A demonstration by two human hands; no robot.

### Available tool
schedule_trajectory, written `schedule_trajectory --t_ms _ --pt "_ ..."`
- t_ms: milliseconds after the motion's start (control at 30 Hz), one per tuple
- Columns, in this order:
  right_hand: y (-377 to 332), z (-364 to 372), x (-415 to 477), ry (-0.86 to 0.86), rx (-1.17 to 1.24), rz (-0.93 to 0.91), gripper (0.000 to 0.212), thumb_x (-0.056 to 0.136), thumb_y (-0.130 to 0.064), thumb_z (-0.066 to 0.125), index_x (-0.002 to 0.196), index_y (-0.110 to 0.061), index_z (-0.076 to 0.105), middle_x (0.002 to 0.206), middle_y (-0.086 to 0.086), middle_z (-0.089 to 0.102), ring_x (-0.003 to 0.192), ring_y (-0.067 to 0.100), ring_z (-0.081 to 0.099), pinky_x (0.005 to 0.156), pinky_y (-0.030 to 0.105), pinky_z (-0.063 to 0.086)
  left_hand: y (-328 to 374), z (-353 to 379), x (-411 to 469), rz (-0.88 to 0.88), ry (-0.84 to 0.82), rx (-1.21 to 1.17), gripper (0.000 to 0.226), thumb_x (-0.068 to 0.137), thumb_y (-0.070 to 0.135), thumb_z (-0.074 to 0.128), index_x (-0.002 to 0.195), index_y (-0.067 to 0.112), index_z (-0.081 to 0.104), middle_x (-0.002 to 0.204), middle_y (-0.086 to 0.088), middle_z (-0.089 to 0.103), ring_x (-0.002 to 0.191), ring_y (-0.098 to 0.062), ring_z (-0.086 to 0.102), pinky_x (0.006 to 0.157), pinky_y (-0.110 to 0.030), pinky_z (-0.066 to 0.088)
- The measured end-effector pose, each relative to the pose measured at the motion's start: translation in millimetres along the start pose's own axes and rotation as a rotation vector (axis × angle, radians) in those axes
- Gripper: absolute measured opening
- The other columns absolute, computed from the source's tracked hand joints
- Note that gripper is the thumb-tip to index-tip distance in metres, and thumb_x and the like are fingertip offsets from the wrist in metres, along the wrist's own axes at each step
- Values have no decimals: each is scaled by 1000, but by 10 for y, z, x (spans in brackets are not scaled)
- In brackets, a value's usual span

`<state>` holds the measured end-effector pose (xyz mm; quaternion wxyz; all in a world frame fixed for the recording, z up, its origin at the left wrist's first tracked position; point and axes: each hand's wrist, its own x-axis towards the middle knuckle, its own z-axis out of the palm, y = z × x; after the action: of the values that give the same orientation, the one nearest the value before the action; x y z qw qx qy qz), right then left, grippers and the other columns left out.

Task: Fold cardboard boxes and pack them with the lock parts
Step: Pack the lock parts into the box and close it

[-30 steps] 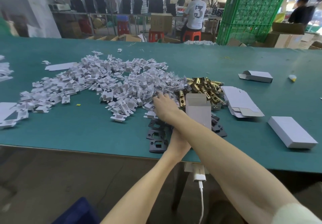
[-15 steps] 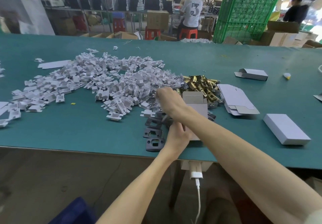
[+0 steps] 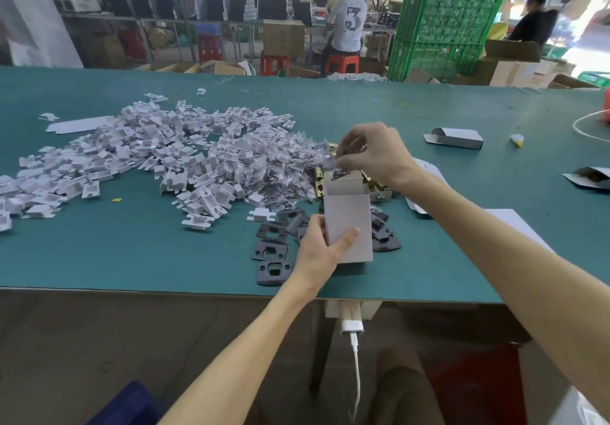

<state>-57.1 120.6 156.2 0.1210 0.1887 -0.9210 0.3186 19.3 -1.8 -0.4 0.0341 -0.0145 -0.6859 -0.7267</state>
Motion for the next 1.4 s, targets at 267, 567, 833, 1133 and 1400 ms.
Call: schedule_trajectory --t_ms 267,567,833,1133,1400 --pt "194 113 -218 -158 -238 -162 18 92 -3 67 104 -15 75 95 2 63 88 21 60 84 39 52 -11 -11 9 -1 12 29 42 88 40 81 114 23 52 114 0 69 102 -10 70 84 -26 60" --pt "252 134 -245 -246 -575 -311 27 98 -1 58 103 -22 73 102 -4 52 95 14 37 78 33 40 -33 -12 23 -6 4 21 44 88 40 80 117 22 52 118 -2 70 106 -14 71 91 -35 61" --pt "301 112 -365 -233 -597 -293 30 100 -1 53 107 -19 76 110 1 45 104 22 42 87 40 46 -67 25 16 -3 17 32 45 87 41 80 117 22 52 117 -2 70 104 -13 71 84 -28 61" --pt "223 85 -371 -301 -631 -232 39 99 2 45 118 -21 70 118 3 53 114 24 42 92 44 44 -51 26 5 -7 21 24 43 88 39 80 116 21 52 115 -2 69 100 -10 71 76 -20 58" --pt "176 150 -436 -207 -554 -351 35 104 -6 44 127 -24 64 122 -4 63 116 20 49 88 38 40 -47 28 -11 -2 15 16 44 91 36 79 118 16 52 117 -6 69 104 -15 70 77 -21 57"
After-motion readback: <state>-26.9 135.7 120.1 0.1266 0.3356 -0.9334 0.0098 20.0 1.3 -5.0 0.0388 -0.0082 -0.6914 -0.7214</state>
